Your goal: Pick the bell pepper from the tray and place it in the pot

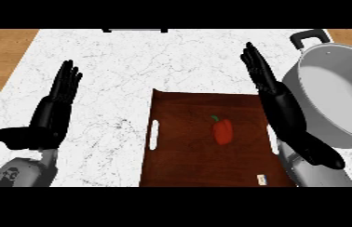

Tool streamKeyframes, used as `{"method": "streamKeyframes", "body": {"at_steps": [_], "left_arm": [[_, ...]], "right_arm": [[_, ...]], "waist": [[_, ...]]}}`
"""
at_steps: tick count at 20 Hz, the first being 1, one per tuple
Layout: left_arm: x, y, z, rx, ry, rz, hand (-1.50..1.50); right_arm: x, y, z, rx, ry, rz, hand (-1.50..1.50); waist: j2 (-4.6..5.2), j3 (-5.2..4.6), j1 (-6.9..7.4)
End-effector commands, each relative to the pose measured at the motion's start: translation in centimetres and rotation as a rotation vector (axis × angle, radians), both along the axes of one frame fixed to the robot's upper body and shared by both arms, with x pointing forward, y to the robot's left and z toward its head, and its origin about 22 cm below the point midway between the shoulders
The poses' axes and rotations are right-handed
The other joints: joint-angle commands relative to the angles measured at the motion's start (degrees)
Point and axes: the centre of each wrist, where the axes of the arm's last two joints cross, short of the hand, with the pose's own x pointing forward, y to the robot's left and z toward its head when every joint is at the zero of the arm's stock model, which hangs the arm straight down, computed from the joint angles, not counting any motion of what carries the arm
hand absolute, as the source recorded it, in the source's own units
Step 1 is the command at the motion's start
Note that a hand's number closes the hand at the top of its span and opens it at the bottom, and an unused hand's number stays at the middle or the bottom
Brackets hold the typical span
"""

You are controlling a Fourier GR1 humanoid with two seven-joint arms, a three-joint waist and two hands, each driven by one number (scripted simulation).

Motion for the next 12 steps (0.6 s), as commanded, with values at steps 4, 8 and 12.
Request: {"method": "streamKeyframes", "body": {"at_steps": [4,8,12], "left_arm": [[-2.1,0.4,-2.6,-0.030,0.036,0.096,0.00],[-2.8,-0.2,-4.1,-0.085,0.090,0.151,0.00],[-3.1,-2.3,-4.4,-0.094,0.083,0.087,0.00]], "right_arm": [[-2.7,-6.4,2.2,-0.037,-0.377,-0.052,1.50],[-3.3,-14.3,-0.6,-0.214,-0.273,-0.656,-1.50],[-9.5,-10.2,-6.9,-0.131,-0.405,-0.558,-1.50]], "waist": [[-0.98,-0.21,-2.07],[-0.88,-0.31,-6.37],[-0.63,-0.23,-2.38]]}}
